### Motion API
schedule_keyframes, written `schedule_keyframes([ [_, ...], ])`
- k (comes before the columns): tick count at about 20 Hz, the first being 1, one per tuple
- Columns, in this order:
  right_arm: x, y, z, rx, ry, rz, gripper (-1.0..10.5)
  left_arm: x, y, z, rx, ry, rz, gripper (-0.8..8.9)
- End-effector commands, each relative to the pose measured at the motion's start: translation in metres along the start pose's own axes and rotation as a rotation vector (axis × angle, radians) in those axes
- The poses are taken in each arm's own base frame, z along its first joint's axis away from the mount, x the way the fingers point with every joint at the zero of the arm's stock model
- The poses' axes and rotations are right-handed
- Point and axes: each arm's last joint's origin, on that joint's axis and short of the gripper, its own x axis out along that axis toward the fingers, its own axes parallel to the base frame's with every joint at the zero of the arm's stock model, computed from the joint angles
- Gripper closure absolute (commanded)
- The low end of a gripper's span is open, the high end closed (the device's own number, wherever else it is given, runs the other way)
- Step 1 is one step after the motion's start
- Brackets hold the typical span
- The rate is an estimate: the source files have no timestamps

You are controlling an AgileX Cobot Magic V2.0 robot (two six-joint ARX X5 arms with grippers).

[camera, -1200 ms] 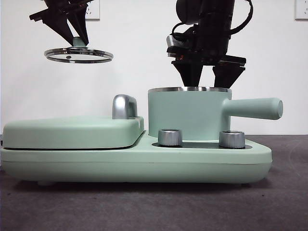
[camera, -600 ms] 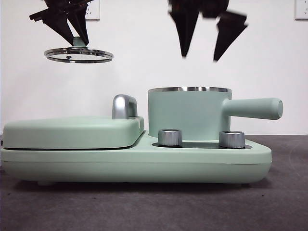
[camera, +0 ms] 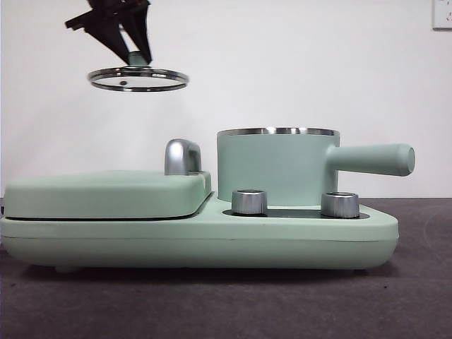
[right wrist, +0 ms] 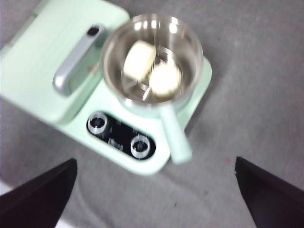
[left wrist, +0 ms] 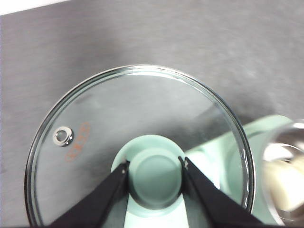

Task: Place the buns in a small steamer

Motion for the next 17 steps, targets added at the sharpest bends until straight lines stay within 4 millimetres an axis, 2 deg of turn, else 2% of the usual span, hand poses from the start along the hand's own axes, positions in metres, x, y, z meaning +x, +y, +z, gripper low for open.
schedule_keyframes([
  [1,-0.021,-0.002,-0.048,0.034,-0.037,0.02,4.1,-0.005,-0.023,0.006,0.037,-0.047,-0.036,7.63],
  [5,-0.033,-0.011,-0.122,0.097,-0.257,0.064,4.1,0.001,-0.069,0.004,0.105,-0.031,-0.113,7.63],
  [9,-0.032,-0.019,-0.186,0.123,-0.391,0.093,4.1,0.003,-0.122,-0.003,0.187,-0.01,-0.2,7.63],
  [11,-0.031,-0.022,-0.206,0.123,-0.438,0.102,4.1,0.002,-0.145,-0.008,0.229,-0.003,-0.239,7.64],
  [13,-0.029,-0.024,-0.218,0.123,-0.47,0.108,4.1,0.001,-0.164,-0.013,0.264,0.005,-0.271,7.67],
  [17,-0.03,-0.024,-0.223,0.121,-0.488,0.115,4.1,0.0,-0.187,-0.02,0.307,0.02,-0.309,7.97],
])
